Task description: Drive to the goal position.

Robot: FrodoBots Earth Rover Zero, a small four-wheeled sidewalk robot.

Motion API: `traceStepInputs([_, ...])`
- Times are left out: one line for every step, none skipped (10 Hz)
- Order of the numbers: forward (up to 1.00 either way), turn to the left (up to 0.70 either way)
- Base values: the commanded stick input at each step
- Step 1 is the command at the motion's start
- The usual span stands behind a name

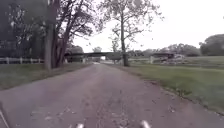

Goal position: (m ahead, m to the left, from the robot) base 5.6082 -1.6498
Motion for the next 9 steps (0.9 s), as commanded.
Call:
traceStepInputs([0.70, 0.00])
traceStepInputs([0.70, 0.00])
traceStepInputs([0.70, 0.00])
traceStepInputs([0.70, 0.00])
traceStepInputs([0.70, 0.00])
traceStepInputs([0.70, 0.00])
traceStepInputs([0.70, 0.00])
traceStepInputs([0.70, 0.00])
traceStepInputs([0.70, 0.00])
